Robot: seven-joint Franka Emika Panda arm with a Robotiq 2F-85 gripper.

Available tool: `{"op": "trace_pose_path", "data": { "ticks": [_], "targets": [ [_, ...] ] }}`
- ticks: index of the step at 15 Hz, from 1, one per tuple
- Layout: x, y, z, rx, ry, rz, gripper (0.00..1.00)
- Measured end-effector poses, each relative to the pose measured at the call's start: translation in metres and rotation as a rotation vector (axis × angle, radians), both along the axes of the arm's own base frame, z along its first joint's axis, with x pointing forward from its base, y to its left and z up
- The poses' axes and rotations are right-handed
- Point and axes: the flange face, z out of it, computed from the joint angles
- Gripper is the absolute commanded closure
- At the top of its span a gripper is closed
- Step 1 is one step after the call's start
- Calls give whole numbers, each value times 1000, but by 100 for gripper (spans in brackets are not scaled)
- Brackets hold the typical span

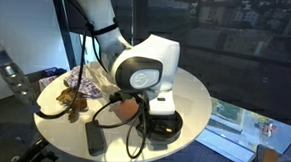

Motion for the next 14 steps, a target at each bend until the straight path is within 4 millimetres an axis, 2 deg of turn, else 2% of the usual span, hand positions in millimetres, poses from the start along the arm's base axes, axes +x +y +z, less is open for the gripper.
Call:
{"op": "trace_pose_path", "data": {
  "ticks": [3,9,14],
  "targets": [
    [0,-3,5,-65,-17,-21,94],
    [-16,-7,14,-169,-13,-81,94],
    [-14,-1,26,-263,-39,-100,94]
  ]
}}
